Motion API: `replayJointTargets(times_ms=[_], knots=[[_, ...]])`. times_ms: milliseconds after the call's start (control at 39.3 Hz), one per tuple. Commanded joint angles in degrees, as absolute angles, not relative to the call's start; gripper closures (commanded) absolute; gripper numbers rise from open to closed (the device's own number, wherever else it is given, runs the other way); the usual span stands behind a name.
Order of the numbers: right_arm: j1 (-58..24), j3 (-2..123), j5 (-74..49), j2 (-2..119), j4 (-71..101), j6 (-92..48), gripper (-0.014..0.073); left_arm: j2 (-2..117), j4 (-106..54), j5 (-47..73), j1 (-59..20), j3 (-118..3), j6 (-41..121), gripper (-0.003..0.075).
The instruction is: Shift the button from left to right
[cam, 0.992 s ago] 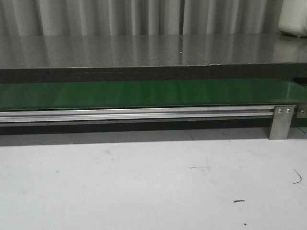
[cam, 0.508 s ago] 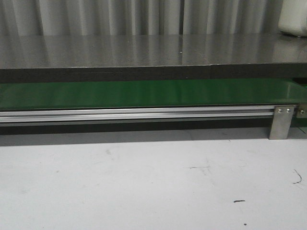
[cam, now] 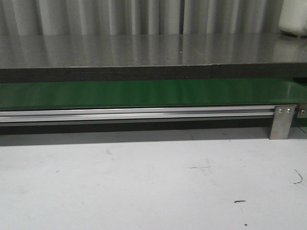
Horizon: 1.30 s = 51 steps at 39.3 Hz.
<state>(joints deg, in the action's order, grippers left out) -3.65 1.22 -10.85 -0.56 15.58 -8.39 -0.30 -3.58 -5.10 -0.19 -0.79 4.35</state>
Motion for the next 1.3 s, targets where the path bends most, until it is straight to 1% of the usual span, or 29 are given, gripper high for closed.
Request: replayJointTargets(times_ms=[0, 76, 178, 305, 381, 432, 610, 661, 686, 712, 737, 763, 788, 839, 864, 890, 966, 992, 1017, 1119, 1271], knots=[[-3.2, 8.2, -6.6, -0.8, 16.1, -8.6, 0.0660, -0.1, -4.1, -7.4, -0.2, -7.1, 3.8, 0.0741], [-3.2, 14.0, -8.5, 2.8, 16.1, -8.6, 0.0660, 3.1, -4.1, -1.2, -0.2, -13.1, 3.8, 0.0741], [-3.2, 20.3, -10.1, 10.4, 16.1, -8.6, 0.0660, 9.1, -4.0, 7.1, -0.2, -19.0, 3.8, 0.0741], [-3.2, 26.1, -10.5, 20.9, 16.1, -8.6, 0.0660, 17.2, -3.2, 13.2, -0.2, -24.5, 4.2, 0.0741], [-3.2, 28.8, -10.6, 27.0, 16.1, -8.6, 0.0660, 21.6, -0.5, 12.9, -0.2, -26.1, 4.6, 0.0741], [-3.2, 29.7, -10.5, 28.8, 16.1, -8.6, 0.0660, 23.0, 0.0, 12.7, -0.2, -26.8, 4.6, 0.0741], [-3.2, 29.8, -9.9, 29.8, 16.1, -8.6, 0.0657, 23.6, 0.0, 12.5, -0.2, -26.9, 4.6, 0.0736], [-3.2, 29.8, -10.0, 29.8, 16.1, -8.6, 0.0638, 23.6, 0.0, 12.5, -0.2, -26.9, 4.6, 0.0699], [-3.2, 29.8, -10.0, 29.8, 16.1, -8.6, 0.0613, 23.6, 0.0, 12.5, -0.2, -26.9, 4.6, 0.0673], [-3.2, 29.8, -10.0, 29.8, 16.1, -8.6, 0.0587, 23.6, 0.0, 12.5, -0.2, -26.9, 4.6, 0.0626], [-3.2, 29.8, -10.0, 29.8, 16.1, -8.6, 0.0545, 23.6, 0.0, 12.5, -0.2, -26.9, 4.6, 0.0583], [-3.2, 29.8, -10.0, 29.8, 16.1, -8.6, 0.0508, 23.6, 0.0, 12.5, -0.2, -26.9, 4.6, 0.0517], [-3.2, 29.8, -10.0, 29.8, 16.1, -8.6, 0.0451, 23.6, 0.0, 12.5, -0.2, -26.9, 4.6, 0.0461], [-3.2, 29.8, -10.0, 29.8, 16.1, -8.6, 0.0339, 23.6, 0.0, 12.5, -0.2, -26.9, 4.6, 0.0298], [-3.2, 29.8, -10.0, 29.8, 16.1, -8.6, 0.0269, 23.6, 0.0, 12.5, -0.2, -26.9, 4.6, 0.0241], [-3.2, 29.8, -10.0, 29.8, 16.1, -8.6, 0.0216, 23.6, 0.0, 12.5, -0.2, -26.9, 4.6, 0.0171], [-3.2, 29.8, -9.8, 29.8, 16.1, -8.6, 0.0028, 23.6, 0.0, 12.5, -0.2, -26.9, 4.6, 0.0028], [-3.2, 29.8, -9.7, 29.8, 16.1, -8.6, -0.0031, 23.6, 0.0, 12.5, -0.2, -26.9, 4.6, 0.0017], [-3.2, 29.8, -9.6, 29.8, 16.1, -8.6, -0.0077, 23.6, 0.0, 12.5, -0.2, -26.9, 4.6, 0.0027], [-3.2, 29.8, -9.6, 29.8, 16.1, -8.6, -0.0051, 23.6, 0.0, 12.5, -0.2, -26.9, 4.6, 0.0056], [-3.2, 29.8, -9.6, 29.8, 16.1, -8.6, -0.0052, 23.6, 0.0, 12.5, -0.2, -26.9, 4.6, 0.0088]])
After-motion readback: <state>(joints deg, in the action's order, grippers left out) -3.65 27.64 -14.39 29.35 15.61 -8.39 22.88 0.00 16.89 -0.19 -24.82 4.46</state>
